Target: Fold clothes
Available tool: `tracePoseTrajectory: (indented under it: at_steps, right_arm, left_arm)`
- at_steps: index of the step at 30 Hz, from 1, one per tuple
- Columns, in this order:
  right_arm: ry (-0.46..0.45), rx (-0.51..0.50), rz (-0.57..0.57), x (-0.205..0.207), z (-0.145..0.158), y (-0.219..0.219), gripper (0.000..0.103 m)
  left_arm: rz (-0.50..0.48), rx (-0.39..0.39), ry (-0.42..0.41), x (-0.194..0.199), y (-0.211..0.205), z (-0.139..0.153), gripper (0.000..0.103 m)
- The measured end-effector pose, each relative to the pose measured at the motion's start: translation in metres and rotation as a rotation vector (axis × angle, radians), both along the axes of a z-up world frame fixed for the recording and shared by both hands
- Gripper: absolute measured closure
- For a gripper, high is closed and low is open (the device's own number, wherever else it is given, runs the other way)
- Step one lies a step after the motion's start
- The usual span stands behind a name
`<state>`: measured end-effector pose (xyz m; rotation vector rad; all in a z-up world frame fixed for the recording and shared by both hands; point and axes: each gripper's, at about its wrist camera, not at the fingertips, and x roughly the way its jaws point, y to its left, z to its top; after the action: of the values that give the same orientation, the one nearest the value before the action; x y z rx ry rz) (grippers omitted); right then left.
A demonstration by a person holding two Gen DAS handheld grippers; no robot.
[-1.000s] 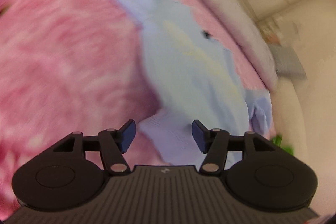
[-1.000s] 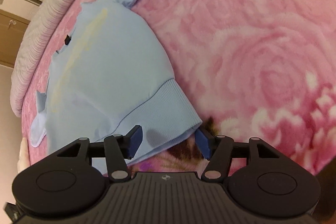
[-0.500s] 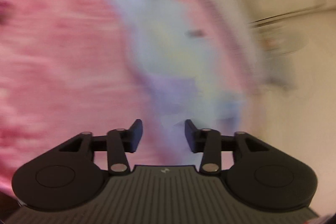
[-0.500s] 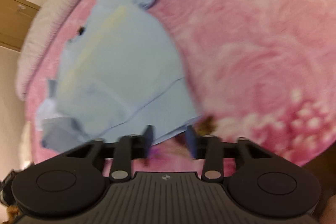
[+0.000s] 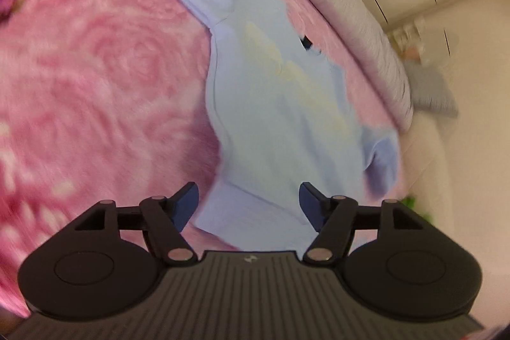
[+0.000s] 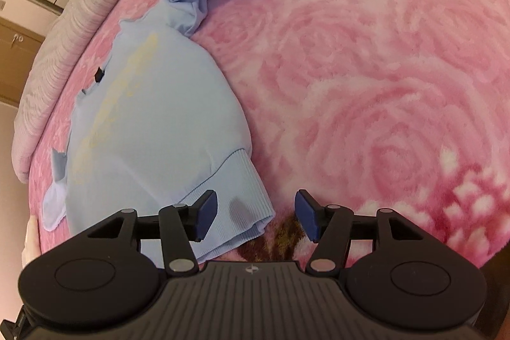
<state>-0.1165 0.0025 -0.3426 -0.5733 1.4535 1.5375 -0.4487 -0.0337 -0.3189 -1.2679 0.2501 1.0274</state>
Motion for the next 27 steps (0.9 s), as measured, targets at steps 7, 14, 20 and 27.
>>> tracePoseTrajectory:
  at_steps: [7, 14, 20, 27]
  right_arm:
    - [0.016, 0.078, 0.118, -0.008, -0.009, 0.007, 0.048]
    - [0.214, 0.058, 0.151, 0.003, 0.018, -0.002, 0.095]
    - [0.149, -0.081, 0.136, 0.005, 0.008, -0.013, 0.081]
    - [0.056, -0.030, 0.074, -0.007, -0.003, -0.024, 0.046]
  left_arm:
    - [-0.149, 0.077, -0.088, 0.016, 0.022, -0.034, 0.051]
    - [-0.086, 0.091, -0.387, -0.016, -0.002, 0.009, 0.096]
    - [-0.067, -0.123, -0.002, -0.037, -0.018, -0.005, 0.092]
    - [0.059, -0.105, 0.010, -0.030, -0.027, -0.024, 0.040]
